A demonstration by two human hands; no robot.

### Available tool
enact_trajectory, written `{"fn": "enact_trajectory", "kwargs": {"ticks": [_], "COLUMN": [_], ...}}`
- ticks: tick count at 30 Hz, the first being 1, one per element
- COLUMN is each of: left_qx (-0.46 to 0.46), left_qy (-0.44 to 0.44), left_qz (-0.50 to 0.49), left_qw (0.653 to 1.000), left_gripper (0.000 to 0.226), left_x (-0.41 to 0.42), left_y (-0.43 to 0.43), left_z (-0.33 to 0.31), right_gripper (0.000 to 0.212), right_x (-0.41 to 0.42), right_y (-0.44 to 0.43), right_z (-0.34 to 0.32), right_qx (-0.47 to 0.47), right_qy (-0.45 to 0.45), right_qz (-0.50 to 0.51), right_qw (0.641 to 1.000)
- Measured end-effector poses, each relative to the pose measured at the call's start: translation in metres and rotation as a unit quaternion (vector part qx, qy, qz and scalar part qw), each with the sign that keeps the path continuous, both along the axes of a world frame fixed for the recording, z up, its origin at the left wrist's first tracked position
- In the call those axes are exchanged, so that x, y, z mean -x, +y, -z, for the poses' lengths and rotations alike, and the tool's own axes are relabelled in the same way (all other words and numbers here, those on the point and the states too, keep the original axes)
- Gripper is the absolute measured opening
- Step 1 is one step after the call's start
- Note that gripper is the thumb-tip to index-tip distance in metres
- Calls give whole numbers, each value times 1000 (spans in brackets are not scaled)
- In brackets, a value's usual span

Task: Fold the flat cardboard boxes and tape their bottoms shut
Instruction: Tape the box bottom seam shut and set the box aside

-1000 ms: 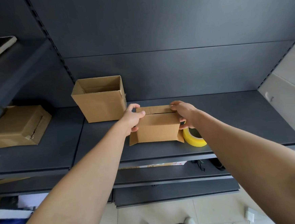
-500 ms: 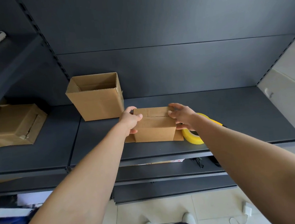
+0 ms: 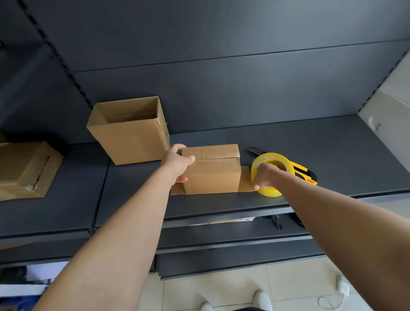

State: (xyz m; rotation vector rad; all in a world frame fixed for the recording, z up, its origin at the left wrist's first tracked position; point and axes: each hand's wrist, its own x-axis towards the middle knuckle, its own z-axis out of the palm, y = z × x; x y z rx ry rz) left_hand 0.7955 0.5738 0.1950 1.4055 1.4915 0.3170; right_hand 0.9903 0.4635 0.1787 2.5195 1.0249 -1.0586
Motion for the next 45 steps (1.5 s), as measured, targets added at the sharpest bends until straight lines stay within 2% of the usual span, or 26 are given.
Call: {"fn": "enact_trajectory", "kwargs": {"ticks": [4, 8, 12, 15, 18, 25, 31, 33, 36, 37, 38, 41, 45], "left_qx": [-1, 4, 19, 29, 40, 67, 85, 28, -165, -182, -154, 21, 57], "left_qy": [5, 11, 2, -15, -30, -58, -28, 29, 107, 91, 44, -97, -148], "left_qz": [4, 11, 10, 19, 34, 41, 85, 113, 76, 61, 55, 63, 31], "left_qw": [1000, 1000, 1000, 999, 998, 995, 992, 993, 977, 977, 986, 993, 987], "left_gripper": [41, 43, 44, 44, 42, 37, 37, 37, 28, 28, 33, 46, 20], "left_x": [1, 0, 0, 2, 4, 9, 12, 12, 8, 6, 4, -1, -4], "left_y": [1, 2, 4, 4, 4, 7, 13, 16, 20, 20, 20, 15, 12], "left_z": [2, 1, 0, -1, -2, -1, -6, -11, -19, -24, -28, -40, -42], "right_gripper": [37, 35, 32, 35, 32, 31, 30, 31, 37, 38, 38, 37, 38], "right_x": [0, -3, -15, -6, 14, 45, 46, 46, 47, 47, 47, 46, 40], "right_y": [-5, 0, 17, 19, 21, 32, 40, 41, 44, 45, 47, 52, 55], "right_z": [-7, -49, -86, -122, -150, -133, -130, -129, -131, -133, -133, -132, -132], "right_qx": [-109, -155, -215, -308, -351, -322, -312, -313, -300, -301, -297, -287, -281], "right_qy": [-3, -60, -68, -19, 61, 94, 88, 82, 68, 61, 60, 55, 67], "right_qz": [20, 60, 25, 15, 18, -16, -12, -11, -22, -26, -31, -72, -104], "right_qw": [994, 984, 974, 951, 934, 942, 946, 946, 951, 951, 952, 954, 952]}}
